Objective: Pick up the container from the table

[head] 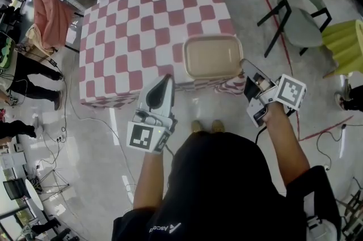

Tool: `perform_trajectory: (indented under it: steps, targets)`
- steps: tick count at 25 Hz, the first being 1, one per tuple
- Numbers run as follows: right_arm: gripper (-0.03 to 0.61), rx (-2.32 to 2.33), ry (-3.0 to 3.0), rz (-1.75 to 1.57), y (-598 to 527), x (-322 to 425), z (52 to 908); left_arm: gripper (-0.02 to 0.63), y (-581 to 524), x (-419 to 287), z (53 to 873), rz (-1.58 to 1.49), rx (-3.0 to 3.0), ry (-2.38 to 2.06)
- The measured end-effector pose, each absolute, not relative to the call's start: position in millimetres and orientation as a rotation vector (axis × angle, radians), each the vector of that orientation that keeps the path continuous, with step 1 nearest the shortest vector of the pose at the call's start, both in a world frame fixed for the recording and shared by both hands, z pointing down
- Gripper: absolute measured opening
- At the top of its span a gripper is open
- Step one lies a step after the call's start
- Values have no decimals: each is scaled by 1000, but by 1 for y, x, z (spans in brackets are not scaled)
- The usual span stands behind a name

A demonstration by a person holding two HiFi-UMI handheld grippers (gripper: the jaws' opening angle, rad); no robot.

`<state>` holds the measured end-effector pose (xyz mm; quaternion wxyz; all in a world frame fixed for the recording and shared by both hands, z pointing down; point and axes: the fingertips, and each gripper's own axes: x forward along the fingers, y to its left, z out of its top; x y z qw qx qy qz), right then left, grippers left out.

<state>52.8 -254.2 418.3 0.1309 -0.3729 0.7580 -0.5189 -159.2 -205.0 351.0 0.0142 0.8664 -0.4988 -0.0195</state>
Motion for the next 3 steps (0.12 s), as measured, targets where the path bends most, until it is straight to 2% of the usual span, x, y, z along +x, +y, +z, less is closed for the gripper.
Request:
perform_trajectory:
  steps: [3]
  targets:
    - [49, -1072, 2206, -1500, -256, 51, 418, 10, -205, -160, 353, -57, 2692, -1555]
